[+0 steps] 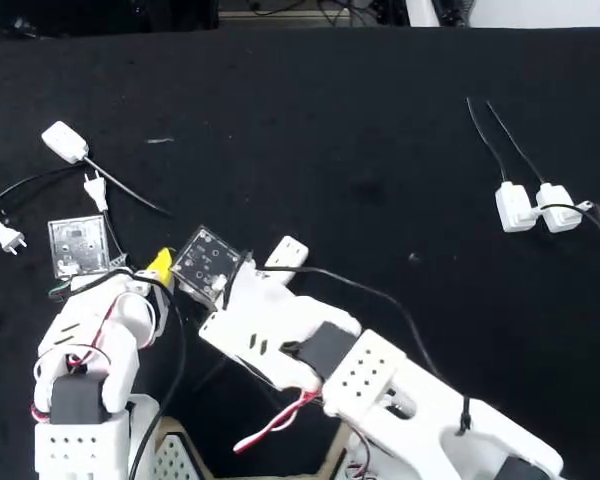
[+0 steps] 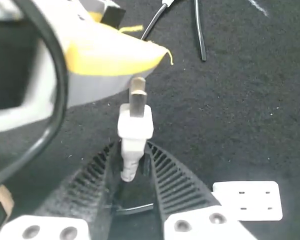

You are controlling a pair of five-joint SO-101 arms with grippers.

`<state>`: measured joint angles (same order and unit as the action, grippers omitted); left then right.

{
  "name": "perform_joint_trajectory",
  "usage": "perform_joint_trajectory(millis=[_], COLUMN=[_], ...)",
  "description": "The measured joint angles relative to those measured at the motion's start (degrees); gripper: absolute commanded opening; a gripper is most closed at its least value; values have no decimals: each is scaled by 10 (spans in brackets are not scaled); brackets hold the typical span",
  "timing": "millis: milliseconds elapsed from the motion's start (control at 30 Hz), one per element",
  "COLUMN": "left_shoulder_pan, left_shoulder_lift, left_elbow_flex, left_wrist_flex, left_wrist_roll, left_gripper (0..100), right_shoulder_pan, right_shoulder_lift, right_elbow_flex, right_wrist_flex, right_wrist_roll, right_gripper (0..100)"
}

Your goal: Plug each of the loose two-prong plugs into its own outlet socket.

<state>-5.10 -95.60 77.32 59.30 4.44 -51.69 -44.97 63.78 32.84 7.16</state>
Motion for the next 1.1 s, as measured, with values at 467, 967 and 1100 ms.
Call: perform_joint_trajectory(millis=[467,967,1100], left_shoulder_pan=[-35,25,49], left_shoulder_lift=[4,1,0], left_elbow_flex=[0,-16,-3], left_wrist_flex=[2,2,1], left_wrist_roll=[-2,-2,-38], left_gripper=[195,195,195], right_shoulder_pan=[-12,-46,-44], right_shoulder_lift=[-2,130,99], right_elbow_flex=[9,-13,-12], right_wrist_flex=[0,-18,-9], right_wrist_roll=[0,1,1], right_gripper=[11,11,11])
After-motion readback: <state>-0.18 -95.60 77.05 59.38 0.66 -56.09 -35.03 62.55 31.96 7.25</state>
